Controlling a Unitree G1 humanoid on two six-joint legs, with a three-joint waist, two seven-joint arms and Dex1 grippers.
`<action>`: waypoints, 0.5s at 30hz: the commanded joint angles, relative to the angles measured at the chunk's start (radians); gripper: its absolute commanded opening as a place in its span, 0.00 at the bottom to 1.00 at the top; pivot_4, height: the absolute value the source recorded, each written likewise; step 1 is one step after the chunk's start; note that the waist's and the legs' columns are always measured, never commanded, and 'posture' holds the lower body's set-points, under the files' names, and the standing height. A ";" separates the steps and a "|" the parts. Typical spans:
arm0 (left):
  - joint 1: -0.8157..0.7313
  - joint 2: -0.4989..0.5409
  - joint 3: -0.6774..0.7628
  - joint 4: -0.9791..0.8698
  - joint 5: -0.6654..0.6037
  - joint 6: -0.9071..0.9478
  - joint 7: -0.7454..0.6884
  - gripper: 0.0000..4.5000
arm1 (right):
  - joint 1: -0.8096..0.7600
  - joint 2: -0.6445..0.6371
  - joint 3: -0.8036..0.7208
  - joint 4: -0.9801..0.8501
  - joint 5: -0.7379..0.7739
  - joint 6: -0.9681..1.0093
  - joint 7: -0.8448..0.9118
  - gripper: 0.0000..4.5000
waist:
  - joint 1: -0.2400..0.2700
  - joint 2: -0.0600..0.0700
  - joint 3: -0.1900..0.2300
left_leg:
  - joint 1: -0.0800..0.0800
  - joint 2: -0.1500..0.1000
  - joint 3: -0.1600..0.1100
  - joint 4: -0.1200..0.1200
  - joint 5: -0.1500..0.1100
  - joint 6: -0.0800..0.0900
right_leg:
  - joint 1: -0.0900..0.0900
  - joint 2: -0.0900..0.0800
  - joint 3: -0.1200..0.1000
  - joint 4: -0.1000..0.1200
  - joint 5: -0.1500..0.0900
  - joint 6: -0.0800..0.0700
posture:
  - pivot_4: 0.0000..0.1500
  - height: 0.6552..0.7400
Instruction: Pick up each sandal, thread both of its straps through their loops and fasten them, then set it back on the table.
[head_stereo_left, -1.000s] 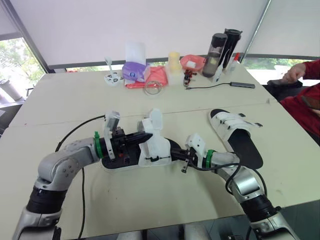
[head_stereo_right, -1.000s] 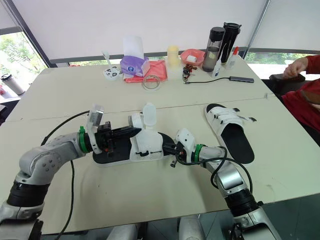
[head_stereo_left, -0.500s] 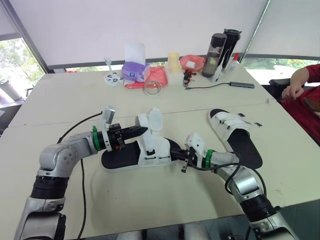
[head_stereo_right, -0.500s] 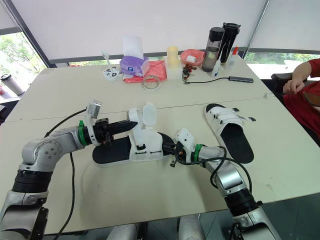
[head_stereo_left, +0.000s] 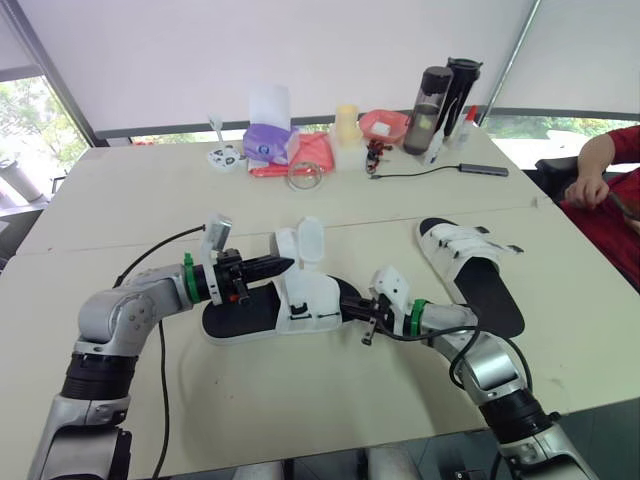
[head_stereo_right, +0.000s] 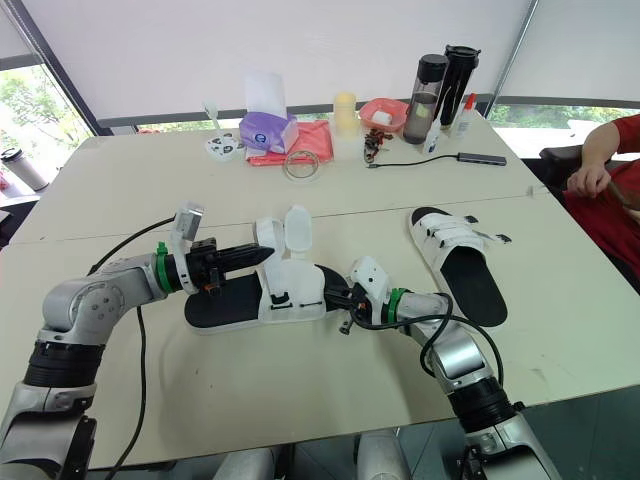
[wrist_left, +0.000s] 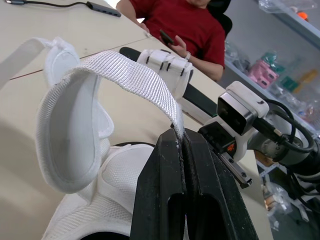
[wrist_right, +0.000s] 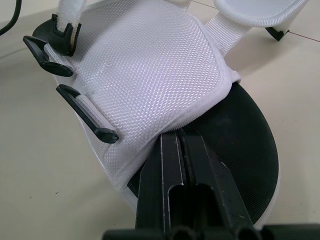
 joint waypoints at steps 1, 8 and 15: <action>-0.003 0.007 0.003 -0.031 0.006 -0.002 -0.027 0.01 | 0.043 -0.001 0.061 0.078 -0.052 0.061 -0.004 0.00 | 0.000 0.000 0.000 | 0.000 0.000 0.000 0.000 0.000 0.000 | 0.000 0.000 0.000 0.000 0.000 0.000 | 1.00 1.00; -0.009 0.000 0.014 -0.027 0.002 0.007 -0.036 0.01 | 0.045 -0.002 0.061 0.076 -0.052 0.061 -0.005 0.00 | 0.000 0.000 0.000 | 0.000 0.000 0.000 0.000 0.000 0.000 | 0.000 0.000 0.000 0.000 0.000 0.000 | 1.00 1.00; -0.004 -0.005 0.032 -0.044 -0.006 0.001 -0.027 0.01 | 0.044 0.002 0.065 0.078 -0.053 0.059 -0.005 0.00 | 0.000 0.000 0.000 | 0.000 0.000 0.000 0.000 0.000 0.000 | 0.000 0.000 0.000 0.000 0.000 0.000 | 1.00 1.00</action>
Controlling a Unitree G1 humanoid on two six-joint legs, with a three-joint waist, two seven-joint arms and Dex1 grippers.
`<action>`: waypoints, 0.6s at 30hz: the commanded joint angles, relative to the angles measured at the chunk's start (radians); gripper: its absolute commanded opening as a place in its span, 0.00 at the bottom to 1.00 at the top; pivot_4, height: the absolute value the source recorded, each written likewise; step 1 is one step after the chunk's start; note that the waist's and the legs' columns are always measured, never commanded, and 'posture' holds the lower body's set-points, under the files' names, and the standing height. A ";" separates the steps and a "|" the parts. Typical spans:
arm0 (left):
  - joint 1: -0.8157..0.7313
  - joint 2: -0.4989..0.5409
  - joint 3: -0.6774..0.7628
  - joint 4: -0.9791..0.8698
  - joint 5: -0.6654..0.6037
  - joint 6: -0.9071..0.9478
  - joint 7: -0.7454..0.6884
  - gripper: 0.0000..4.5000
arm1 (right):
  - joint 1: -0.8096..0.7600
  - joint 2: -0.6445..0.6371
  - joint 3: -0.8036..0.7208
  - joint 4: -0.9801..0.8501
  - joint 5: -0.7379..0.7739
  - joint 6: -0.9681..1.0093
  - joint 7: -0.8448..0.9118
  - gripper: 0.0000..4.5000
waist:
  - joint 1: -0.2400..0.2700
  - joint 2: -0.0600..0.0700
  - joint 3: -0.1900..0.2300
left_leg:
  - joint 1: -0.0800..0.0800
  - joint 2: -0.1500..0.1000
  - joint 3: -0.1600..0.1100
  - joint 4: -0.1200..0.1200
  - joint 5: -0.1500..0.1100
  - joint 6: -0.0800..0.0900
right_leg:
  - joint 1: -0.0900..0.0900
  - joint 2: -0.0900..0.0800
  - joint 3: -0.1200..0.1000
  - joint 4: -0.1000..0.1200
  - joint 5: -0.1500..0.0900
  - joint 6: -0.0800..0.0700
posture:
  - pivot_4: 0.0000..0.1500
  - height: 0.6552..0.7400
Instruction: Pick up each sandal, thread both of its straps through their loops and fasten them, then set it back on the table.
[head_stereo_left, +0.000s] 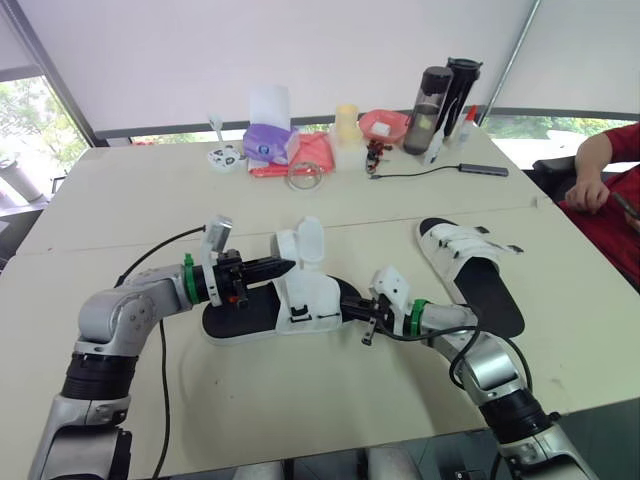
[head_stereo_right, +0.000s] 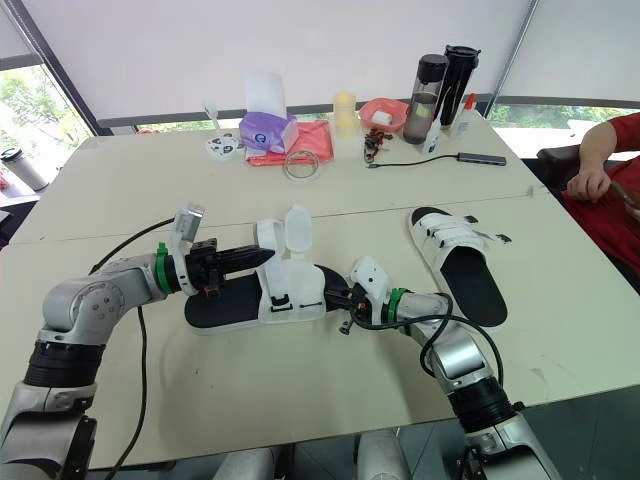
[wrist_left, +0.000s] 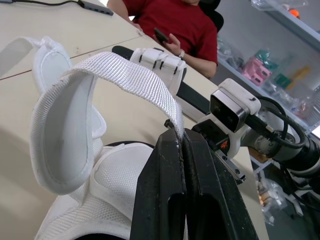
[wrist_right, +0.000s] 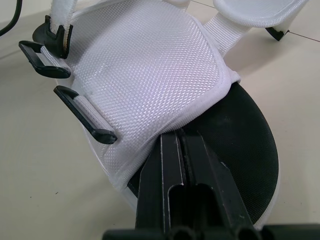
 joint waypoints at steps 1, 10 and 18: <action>-0.003 0.000 0.030 -0.039 -0.015 -0.002 -0.003 0.01 | 0.043 0.002 0.065 0.079 -0.054 0.058 -0.004 0.00 | 0.000 0.000 0.000 | 0.000 0.000 0.000 0.000 0.000 0.000 | 0.000 0.000 0.000 0.000 0.000 0.000 | 1.00 1.00; 0.005 0.004 0.037 -0.045 -0.016 -0.006 -0.008 0.32 | 0.039 0.004 0.065 0.085 -0.054 0.057 -0.002 0.00 | -0.001 0.000 0.000 | 0.000 0.000 0.000 0.000 0.000 0.000 | 0.000 0.000 0.000 0.000 0.000 0.000 | 1.00 1.00; 0.019 0.012 0.013 -0.048 0.014 -0.026 -0.033 0.55 | 0.038 0.006 0.065 0.087 -0.054 0.056 -0.004 0.00 | -0.002 0.000 0.000 | 0.000 0.000 0.000 0.000 0.000 0.000 | 0.000 0.000 0.000 0.000 0.000 0.000 | 1.00 1.00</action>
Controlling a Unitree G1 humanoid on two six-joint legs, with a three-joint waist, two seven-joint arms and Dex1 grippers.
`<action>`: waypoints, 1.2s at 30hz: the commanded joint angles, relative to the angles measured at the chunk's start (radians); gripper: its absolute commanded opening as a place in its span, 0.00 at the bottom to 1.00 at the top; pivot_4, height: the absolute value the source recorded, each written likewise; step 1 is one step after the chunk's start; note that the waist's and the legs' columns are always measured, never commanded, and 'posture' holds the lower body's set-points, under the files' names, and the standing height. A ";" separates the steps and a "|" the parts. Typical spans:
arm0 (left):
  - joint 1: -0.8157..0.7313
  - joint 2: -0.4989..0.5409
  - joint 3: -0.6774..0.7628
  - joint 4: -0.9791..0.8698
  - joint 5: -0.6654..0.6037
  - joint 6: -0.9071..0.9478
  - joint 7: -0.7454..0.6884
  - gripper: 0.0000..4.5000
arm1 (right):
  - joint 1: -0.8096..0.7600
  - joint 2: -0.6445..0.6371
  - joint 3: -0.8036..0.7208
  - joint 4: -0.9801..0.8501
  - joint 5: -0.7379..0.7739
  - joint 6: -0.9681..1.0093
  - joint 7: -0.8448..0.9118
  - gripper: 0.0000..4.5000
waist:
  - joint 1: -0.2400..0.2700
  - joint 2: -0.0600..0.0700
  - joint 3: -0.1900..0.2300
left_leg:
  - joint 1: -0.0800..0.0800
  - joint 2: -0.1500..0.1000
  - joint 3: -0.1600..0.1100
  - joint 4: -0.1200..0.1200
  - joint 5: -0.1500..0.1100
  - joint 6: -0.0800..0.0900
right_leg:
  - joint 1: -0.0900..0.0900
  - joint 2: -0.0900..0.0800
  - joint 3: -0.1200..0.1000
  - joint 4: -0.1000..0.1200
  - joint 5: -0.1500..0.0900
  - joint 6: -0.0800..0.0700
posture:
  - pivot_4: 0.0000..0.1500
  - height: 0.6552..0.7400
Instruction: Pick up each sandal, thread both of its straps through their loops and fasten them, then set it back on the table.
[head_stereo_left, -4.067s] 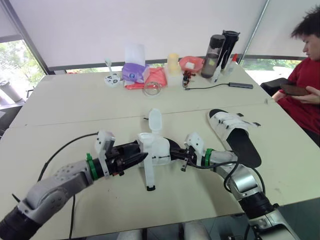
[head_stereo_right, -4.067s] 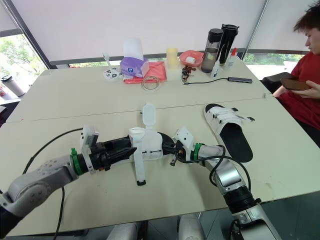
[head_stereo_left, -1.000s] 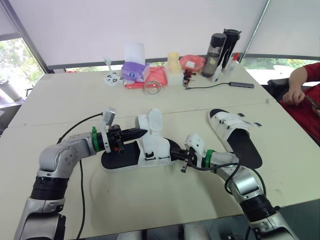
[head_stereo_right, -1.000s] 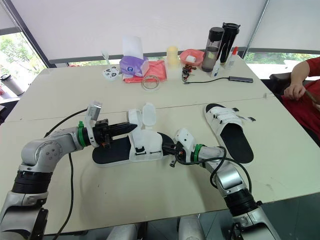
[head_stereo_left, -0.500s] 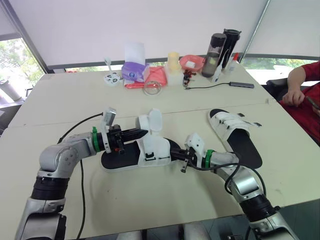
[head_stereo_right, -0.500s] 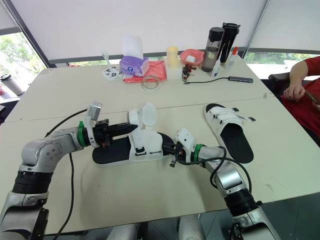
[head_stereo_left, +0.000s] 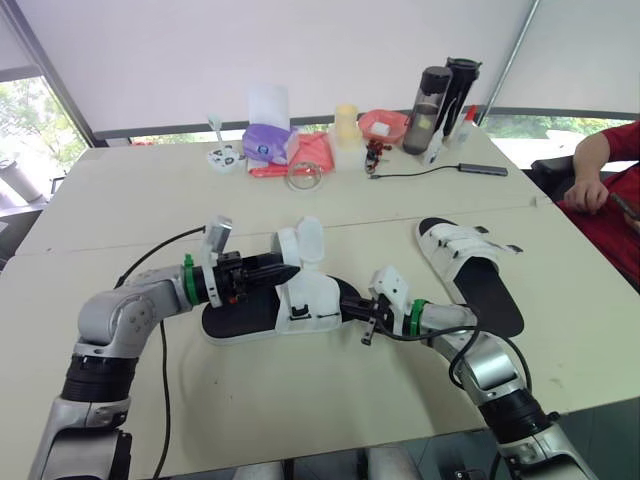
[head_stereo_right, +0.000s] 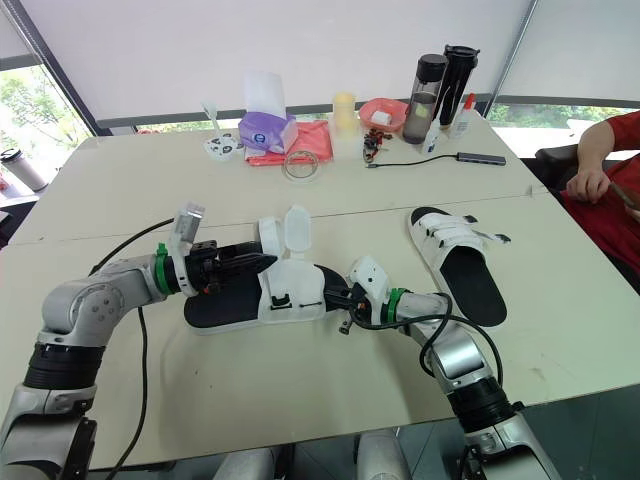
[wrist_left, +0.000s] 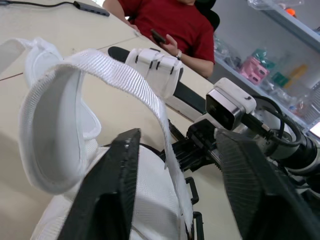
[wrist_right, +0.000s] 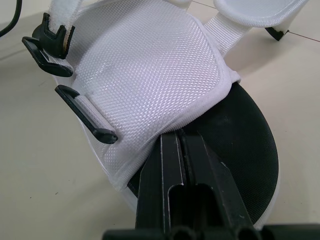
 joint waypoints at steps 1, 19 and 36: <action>-0.003 0.009 0.013 -0.037 0.005 -0.017 -0.016 0.55 | 0.040 0.004 0.064 0.085 -0.053 0.056 -0.005 0.00 | 0.000 0.000 0.000 | 0.000 0.000 0.000 0.000 0.000 0.000 | 0.000 0.000 0.000 0.000 0.000 0.000 | 1.00 1.00; -0.026 -0.019 0.011 -0.017 0.019 -0.002 -0.022 0.01 | 0.043 0.003 0.061 0.084 -0.053 0.059 -0.008 0.00 | 0.000 0.000 0.000 | 0.000 0.000 0.000 0.000 0.000 0.000 | 0.000 0.000 0.000 0.000 0.000 0.000 | 1.00 1.00; 0.013 0.020 -0.037 -0.059 0.075 -0.039 -0.072 0.01 | 0.041 0.007 0.062 0.088 -0.054 0.057 -0.012 0.00 | -0.001 0.000 0.000 | 0.000 0.000 0.000 0.000 0.000 0.000 | 0.000 0.000 0.000 0.000 0.000 0.001 | 1.00 1.00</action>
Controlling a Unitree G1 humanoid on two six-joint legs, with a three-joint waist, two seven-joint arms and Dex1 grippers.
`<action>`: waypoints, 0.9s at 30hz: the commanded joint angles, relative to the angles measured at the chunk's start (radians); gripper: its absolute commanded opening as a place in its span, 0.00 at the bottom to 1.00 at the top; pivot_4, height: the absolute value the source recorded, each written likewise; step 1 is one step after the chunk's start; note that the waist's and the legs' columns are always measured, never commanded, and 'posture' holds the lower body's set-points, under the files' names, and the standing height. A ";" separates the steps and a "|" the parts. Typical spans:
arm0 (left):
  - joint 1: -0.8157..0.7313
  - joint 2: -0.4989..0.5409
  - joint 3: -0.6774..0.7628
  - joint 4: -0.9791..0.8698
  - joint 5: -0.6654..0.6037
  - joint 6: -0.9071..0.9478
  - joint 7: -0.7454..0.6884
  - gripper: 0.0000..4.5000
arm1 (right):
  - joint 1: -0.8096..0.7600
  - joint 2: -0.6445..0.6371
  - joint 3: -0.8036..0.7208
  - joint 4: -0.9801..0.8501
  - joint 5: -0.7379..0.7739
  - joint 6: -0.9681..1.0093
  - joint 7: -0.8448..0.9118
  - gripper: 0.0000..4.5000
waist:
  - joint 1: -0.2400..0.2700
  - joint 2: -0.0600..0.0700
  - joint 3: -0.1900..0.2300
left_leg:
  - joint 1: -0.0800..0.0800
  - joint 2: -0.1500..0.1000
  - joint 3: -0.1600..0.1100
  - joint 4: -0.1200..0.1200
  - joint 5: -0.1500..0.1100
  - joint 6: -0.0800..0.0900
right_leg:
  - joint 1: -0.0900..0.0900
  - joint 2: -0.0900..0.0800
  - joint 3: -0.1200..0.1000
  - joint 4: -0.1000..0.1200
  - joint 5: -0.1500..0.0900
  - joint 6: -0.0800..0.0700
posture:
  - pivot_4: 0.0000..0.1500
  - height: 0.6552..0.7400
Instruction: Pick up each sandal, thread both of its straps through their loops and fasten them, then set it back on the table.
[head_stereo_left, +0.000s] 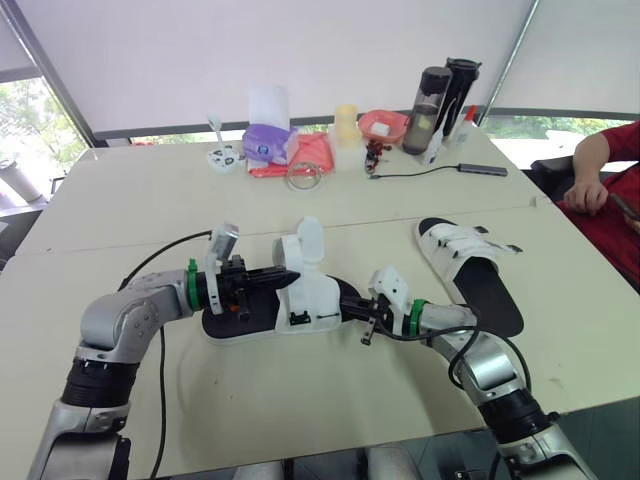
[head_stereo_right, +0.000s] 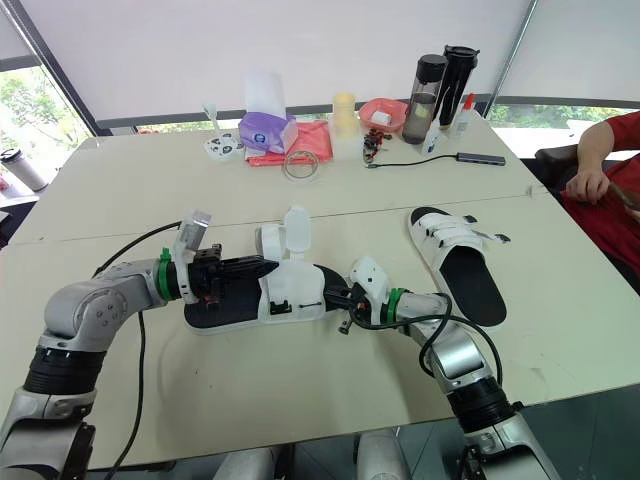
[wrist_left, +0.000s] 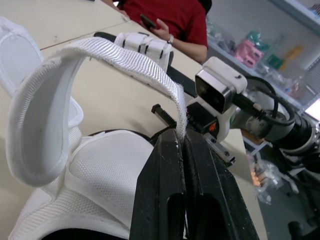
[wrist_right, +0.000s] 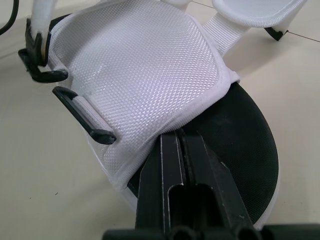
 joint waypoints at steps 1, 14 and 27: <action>0.006 0.012 -0.001 -0.021 0.020 -0.024 -0.015 0.01 | 0.041 0.005 0.061 0.086 -0.053 0.057 -0.008 0.00 | 0.000 0.000 0.000 | 0.000 0.000 0.000 0.000 0.000 0.000 | 0.000 0.000 0.000 0.000 0.000 0.000 | 1.00 1.00; -0.024 -0.011 -0.023 0.021 0.104 -0.122 -0.036 0.01 | 0.044 0.006 0.063 0.086 -0.053 0.054 -0.008 0.00 | 0.000 0.000 0.000 | 0.000 0.000 0.000 0.000 0.000 0.000 | 0.000 0.000 0.000 0.000 0.000 0.000 | 1.00 1.00; 0.046 0.038 -0.036 -0.059 0.085 -0.084 -0.095 0.01 | 0.047 0.013 0.064 0.091 -0.055 0.052 -0.013 0.00 | -0.003 0.000 0.000 | 0.000 0.000 0.000 0.000 0.000 -0.001 | 0.000 0.000 0.000 0.000 0.000 0.000 | 1.00 1.00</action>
